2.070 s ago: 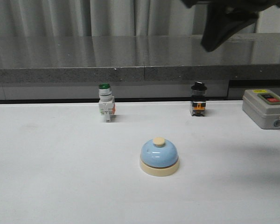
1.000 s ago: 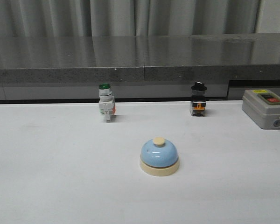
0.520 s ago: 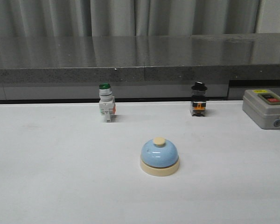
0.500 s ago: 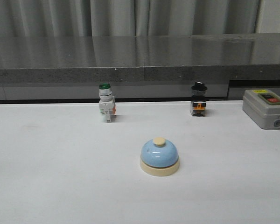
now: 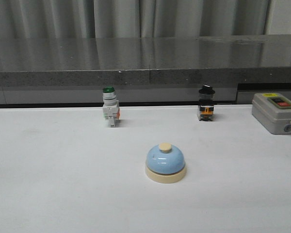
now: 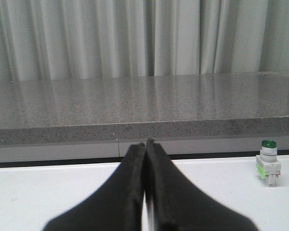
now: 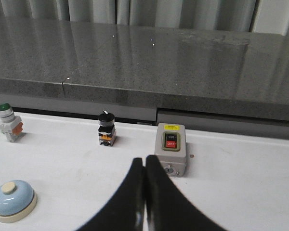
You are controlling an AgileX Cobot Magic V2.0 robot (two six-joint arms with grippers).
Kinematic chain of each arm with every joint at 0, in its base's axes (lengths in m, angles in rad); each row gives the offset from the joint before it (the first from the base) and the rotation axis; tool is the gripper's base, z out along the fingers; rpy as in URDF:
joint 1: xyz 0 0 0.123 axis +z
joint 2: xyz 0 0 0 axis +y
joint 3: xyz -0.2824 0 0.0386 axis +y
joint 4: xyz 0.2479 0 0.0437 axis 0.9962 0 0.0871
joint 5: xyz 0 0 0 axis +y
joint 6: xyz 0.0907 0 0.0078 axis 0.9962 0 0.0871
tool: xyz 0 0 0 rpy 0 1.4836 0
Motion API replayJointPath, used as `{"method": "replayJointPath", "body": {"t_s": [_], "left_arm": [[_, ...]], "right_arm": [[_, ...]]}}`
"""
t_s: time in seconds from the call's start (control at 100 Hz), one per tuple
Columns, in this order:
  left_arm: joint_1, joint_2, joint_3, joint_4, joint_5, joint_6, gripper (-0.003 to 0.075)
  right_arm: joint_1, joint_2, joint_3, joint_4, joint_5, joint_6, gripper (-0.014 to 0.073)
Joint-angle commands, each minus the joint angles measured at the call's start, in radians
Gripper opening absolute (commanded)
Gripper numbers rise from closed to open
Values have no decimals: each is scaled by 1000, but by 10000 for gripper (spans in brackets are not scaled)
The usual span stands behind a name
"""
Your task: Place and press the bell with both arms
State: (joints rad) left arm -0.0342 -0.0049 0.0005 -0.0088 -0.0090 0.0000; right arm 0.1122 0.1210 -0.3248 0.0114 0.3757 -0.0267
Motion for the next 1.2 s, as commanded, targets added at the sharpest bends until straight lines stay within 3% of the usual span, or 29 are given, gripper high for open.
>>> {"method": "replayJointPath", "body": {"t_s": [0.0, 0.21, 0.5, 1.19], "left_arm": [[-1, -30, 43, -1, -80, -16, -20], [-1, -30, 43, -1, -80, -16, -20], [-1, -30, 43, -1, -80, -16, -20], [-1, -30, 43, -1, -80, -16, -20]], "right_arm": [[-6, -37, 47, -11, -160, -3, -60], [-6, -150, 208, -11, -250, -3, -60], [-6, -150, 330, -3, -387, -2, -60], [-6, -150, 337, 3, -388, -2, -60]]}}
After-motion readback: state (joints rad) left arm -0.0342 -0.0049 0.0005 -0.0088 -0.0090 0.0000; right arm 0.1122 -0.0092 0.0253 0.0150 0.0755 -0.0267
